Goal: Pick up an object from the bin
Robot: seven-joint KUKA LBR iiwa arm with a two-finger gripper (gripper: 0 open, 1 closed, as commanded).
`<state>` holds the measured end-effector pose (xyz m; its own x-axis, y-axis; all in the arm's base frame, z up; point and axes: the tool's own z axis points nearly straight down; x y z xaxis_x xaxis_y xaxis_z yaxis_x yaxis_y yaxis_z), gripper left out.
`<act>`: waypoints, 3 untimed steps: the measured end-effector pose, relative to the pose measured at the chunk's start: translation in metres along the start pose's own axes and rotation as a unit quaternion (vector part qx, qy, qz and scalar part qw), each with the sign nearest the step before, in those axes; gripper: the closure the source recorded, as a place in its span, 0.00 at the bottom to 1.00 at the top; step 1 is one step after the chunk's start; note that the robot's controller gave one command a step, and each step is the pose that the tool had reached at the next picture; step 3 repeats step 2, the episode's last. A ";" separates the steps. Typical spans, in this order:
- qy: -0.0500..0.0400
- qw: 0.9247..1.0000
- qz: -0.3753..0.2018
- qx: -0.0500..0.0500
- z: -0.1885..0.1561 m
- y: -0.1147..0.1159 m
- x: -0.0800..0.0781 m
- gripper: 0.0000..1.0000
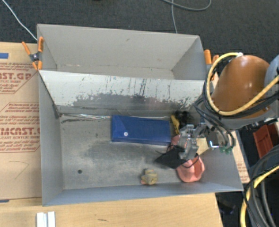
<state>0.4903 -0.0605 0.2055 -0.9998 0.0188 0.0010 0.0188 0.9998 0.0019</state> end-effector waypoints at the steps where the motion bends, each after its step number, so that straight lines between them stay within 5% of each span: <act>1: 0.003 1.000 -0.013 0.001 0.004 -0.026 -0.002 1.00; 2: -0.002 1.000 0.003 0.000 0.094 -0.002 -0.020 1.00; 3: -0.002 1.000 0.003 0.000 0.094 -0.002 -0.020 1.00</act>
Offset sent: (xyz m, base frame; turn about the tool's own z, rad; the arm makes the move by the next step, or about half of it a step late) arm 0.0253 0.0073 -0.1355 0.0202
